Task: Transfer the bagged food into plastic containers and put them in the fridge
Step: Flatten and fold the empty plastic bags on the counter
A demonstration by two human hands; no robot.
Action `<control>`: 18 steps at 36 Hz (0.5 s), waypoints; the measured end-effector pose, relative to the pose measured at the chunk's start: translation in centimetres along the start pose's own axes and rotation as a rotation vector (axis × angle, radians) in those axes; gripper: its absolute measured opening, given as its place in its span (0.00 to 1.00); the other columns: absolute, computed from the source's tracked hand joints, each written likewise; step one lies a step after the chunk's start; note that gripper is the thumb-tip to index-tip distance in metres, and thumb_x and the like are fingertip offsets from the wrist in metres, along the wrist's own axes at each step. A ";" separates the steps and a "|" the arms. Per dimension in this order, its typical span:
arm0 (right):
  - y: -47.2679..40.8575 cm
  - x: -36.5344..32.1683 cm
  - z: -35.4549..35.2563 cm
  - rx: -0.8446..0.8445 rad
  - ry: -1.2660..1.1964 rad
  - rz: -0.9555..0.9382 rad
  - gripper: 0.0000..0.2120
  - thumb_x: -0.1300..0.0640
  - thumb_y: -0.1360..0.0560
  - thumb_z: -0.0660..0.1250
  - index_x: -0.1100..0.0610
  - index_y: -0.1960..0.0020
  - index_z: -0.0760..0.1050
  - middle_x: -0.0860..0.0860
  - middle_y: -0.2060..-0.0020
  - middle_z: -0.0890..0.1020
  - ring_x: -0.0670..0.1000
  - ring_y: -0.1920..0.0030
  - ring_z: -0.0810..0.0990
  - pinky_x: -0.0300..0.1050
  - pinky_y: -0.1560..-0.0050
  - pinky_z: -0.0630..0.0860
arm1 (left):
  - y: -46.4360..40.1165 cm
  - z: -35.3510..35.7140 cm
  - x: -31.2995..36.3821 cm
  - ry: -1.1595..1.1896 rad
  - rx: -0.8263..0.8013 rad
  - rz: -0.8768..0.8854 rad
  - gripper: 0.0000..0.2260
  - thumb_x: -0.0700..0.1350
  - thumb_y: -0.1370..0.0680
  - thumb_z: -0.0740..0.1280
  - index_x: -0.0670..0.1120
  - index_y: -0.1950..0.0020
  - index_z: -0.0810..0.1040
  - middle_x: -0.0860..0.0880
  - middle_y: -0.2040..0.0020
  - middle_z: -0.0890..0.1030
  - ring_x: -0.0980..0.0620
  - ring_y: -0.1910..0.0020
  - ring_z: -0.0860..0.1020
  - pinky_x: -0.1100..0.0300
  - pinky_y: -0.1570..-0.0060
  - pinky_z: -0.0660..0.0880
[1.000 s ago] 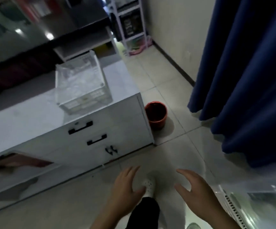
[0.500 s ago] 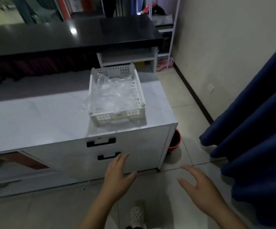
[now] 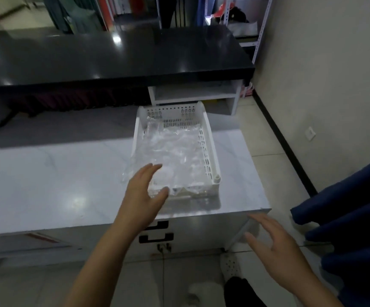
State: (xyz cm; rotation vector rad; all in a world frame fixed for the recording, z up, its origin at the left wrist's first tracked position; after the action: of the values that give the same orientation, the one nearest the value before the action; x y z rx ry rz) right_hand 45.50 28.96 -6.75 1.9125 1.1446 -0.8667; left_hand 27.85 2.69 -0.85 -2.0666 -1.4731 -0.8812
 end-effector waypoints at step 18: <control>-15.0 -4.4 -3.7 -0.276 -0.115 -0.124 0.17 0.49 0.23 0.70 0.32 0.40 0.71 0.26 0.36 0.65 0.26 0.39 0.65 0.16 0.52 0.63 | -26.5 6.4 5.4 -0.609 -0.412 0.004 0.12 0.48 0.22 0.71 0.48 0.39 0.82 0.47 0.33 0.80 0.48 0.39 0.77 0.55 0.38 0.70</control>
State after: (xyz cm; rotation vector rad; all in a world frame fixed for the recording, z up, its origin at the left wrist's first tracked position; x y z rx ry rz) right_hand 30.80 35.27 -4.90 1.5621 1.2525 -0.8261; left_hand 5.58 19.23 -1.45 -2.8223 -1.6777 -0.6118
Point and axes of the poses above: each hand's wrist, its own y-axis away from the middle knuckle, its own z-axis out of the palm, x = y × z, the point moved 4 cm from there along -y, towards the middle knuckle
